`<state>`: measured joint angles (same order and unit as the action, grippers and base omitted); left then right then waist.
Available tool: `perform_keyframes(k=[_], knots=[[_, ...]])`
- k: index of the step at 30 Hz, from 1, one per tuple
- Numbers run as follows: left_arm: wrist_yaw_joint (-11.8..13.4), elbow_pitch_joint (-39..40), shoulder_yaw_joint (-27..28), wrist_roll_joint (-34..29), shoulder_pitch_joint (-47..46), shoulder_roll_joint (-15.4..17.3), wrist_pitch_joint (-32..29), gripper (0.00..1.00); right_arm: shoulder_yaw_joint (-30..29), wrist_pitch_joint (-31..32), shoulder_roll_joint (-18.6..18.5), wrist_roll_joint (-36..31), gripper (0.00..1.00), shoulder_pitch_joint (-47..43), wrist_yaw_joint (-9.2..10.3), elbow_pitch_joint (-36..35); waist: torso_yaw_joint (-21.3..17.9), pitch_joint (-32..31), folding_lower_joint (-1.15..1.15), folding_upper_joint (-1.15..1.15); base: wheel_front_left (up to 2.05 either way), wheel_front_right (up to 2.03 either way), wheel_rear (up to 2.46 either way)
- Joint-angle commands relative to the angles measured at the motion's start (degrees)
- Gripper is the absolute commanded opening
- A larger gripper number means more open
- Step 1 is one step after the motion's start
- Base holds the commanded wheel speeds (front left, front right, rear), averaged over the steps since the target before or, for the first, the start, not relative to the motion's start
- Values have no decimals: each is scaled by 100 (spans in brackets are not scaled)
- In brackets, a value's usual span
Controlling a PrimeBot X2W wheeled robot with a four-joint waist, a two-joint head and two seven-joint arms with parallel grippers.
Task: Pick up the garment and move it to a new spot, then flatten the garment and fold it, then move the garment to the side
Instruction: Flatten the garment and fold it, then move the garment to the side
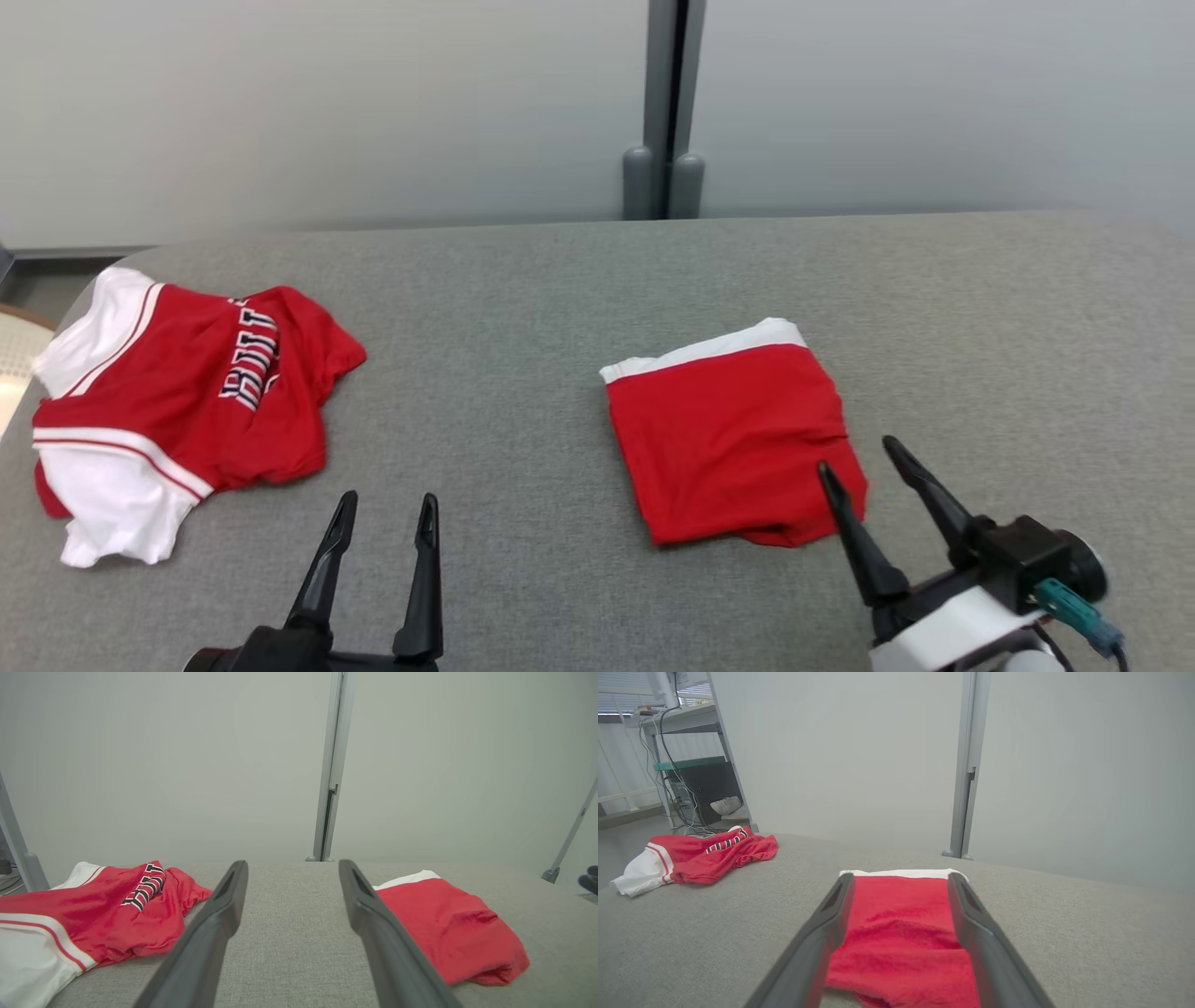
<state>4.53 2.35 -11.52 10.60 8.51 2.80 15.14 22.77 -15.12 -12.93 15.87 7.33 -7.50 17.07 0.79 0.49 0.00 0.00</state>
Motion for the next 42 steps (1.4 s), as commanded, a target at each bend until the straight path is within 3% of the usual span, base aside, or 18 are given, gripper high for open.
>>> perform_keyframes(k=[1, 11, 42], knots=[[-47, -20, 108, -54, 106, 20, 0, 100, -185, -3, -37, -97, 100, -176, 2, -103, -147, -124, 0, 0, 0, 0, 0], [168, 25, 398, -49, 478, 21, 0, 100, -1074, -3, 297, -297, 100, -859, 2, -448, -317, -222, 0, 0, 0, 0, 0], [231, -78, 344, -496, 545, 20, 0, 100, -1089, -3, 361, -384, 100, -967, 2, -398, -104, -197, 0, 0, 0, 0, 0]])
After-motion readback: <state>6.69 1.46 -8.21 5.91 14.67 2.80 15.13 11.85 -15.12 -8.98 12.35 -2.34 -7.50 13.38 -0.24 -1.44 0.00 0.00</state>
